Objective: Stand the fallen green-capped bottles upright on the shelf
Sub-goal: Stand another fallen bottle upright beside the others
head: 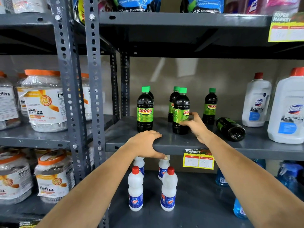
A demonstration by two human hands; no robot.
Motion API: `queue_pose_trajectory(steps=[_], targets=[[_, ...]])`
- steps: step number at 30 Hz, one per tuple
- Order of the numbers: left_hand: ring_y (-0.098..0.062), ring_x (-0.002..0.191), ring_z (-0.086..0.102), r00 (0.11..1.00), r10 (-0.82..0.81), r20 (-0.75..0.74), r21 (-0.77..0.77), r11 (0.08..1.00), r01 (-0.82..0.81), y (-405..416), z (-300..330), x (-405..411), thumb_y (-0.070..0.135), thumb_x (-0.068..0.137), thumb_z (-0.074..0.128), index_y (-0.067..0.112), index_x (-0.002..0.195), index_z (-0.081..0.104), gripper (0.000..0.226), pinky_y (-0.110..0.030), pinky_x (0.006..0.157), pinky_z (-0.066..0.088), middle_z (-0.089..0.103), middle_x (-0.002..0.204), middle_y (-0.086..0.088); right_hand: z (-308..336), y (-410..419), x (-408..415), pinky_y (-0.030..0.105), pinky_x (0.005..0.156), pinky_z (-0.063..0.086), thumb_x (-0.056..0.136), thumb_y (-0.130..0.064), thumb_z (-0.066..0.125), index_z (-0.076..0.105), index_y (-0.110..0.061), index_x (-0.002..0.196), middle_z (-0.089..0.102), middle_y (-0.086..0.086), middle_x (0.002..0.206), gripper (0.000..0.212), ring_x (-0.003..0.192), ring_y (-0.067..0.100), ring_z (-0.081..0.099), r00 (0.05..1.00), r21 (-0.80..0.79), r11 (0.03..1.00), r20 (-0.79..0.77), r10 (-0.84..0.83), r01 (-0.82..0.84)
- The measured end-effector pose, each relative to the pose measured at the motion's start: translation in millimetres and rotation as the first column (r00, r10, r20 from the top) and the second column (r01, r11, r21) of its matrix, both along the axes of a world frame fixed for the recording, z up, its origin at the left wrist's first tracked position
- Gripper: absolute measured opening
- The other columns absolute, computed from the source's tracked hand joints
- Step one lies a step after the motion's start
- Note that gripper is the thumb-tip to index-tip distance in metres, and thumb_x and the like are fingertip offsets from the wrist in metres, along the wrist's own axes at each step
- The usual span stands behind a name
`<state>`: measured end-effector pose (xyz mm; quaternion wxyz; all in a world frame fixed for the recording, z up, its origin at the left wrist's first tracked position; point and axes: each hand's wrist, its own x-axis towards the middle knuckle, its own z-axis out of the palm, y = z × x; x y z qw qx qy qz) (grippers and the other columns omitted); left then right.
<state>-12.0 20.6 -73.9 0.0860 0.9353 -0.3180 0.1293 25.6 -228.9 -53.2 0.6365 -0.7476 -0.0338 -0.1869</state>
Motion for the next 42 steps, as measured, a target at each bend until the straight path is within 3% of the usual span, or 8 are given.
queue_pose_trajectory(steps=[10,22,26,29,32,36,39,42], targets=[[-0.017,0.131,0.043,1.0,0.007,-0.001,0.005,1.0,-0.007,-0.5,0.4,-0.3,0.079,0.063,0.067,0.023,0.147,0.039,0.105,-0.041,0.104,0.042,0.041,0.15,0.007,-0.2,-0.5,0.4,0.029,0.089,0.038,0.072,0.001,0.078,0.033,-0.014,0.141,0.065,0.014,0.12,0.085,0.103,0.018,0.06,0.999,-0.036,0.999,-0.016,0.034,-0.035],[-0.016,0.127,0.046,1.0,-0.002,0.011,0.0,1.0,0.002,0.0,1.4,-1.1,0.079,0.063,0.068,0.021,0.146,0.042,0.104,-0.04,0.102,0.044,0.045,0.146,0.006,-5.3,-0.7,2.0,0.035,0.097,0.045,0.063,-0.021,0.09,0.04,-0.013,0.136,0.058,0.001,0.118,0.088,0.109,0.02,0.056,0.999,-0.178,0.983,0.036,-0.029,0.035],[-0.018,0.132,0.042,1.0,0.02,-0.012,0.035,0.999,-0.02,0.0,3.0,-3.5,0.094,0.059,0.05,0.023,0.148,0.039,0.115,-0.039,0.104,0.04,0.041,0.152,0.006,-1.9,3.4,-4.9,0.033,0.095,0.046,0.065,-0.024,0.089,0.043,-0.015,0.133,0.06,-0.001,0.116,0.083,0.106,0.016,0.057,0.998,-0.186,0.982,0.048,-0.037,0.046],[-0.019,0.135,0.04,1.0,0.022,0.007,0.072,0.997,-0.022,-1.1,5.8,-5.9,0.099,0.062,0.025,0.02,0.15,0.035,0.118,-0.038,0.102,0.037,0.037,0.155,0.005,6.0,5.2,-19.4,0.024,0.087,0.048,0.069,-0.033,0.085,0.054,-0.02,0.118,0.063,-0.008,0.106,0.059,0.098,0.009,0.061,0.946,-0.132,0.969,0.278,-0.167,0.21],[-0.023,0.131,0.042,0.998,-0.042,0.051,0.112,0.993,0.036,-17.6,8.7,-13.9,0.097,0.065,0.022,0.018,0.151,0.032,0.117,-0.038,0.099,0.039,0.041,0.151,0.001,13.0,-9.0,-36.3,0.022,0.084,0.045,0.079,-0.037,0.074,0.062,-0.02,0.101,0.064,-0.006,0.1,0.03,0.096,0.01,0.059,0.795,-0.242,0.863,0.55,-0.255,0.444],[-0.024,0.122,0.05,0.989,-0.139,0.058,0.194,0.973,0.126,-74.3,12.9,-28.6,0.094,0.068,0.029,0.013,0.14,0.045,0.109,-0.043,0.097,0.046,0.052,0.139,-0.004,29.8,-54.5,-49.5,0.038,0.084,0.044,0.081,-0.018,0.062,0.065,-0.009,0.1,0.062,0.011,0.104,0.021,0.099,0.033,0.055,0.674,-0.458,0.528,0.65,-0.351,0.716],[-0.029,0.111,0.056,0.984,-0.163,0.073,0.261,0.955,0.139,-112.7,15.8,-30.8,0.088,0.075,0.034,0.007,0.126,0.052,0.097,-0.043,0.09,0.049,0.057,0.127,-0.01,39.5,-91.5,-55.1,0.045,0.081,0.047,0.077,-0.02,0.063,0.058,-0.002,0.11,0.06,0.021,0.111,0.038,0.105,0.042,0.054,0.73,-0.7,0.316,0.426,-0.535,0.64],[-0.032,0.106,0.059,0.977,-0.192,0.092,0.266,0.95,0.161,-134.7,19.0,-27.2,0.076,0.085,0.039,0.004,0.119,0.057,0.082,-0.041,0.087,0.048,0.061,0.121,-0.014,40.2,-113.0,-58.0,0.034,0.069,0.045,0.073,-0.028,0.069,0.059,-0.005,0.106,0.065,0.019,0.11,0.042,0.097,0.038,0.061,0.758,-0.772,0.427,0.105,-0.644,0.47]])
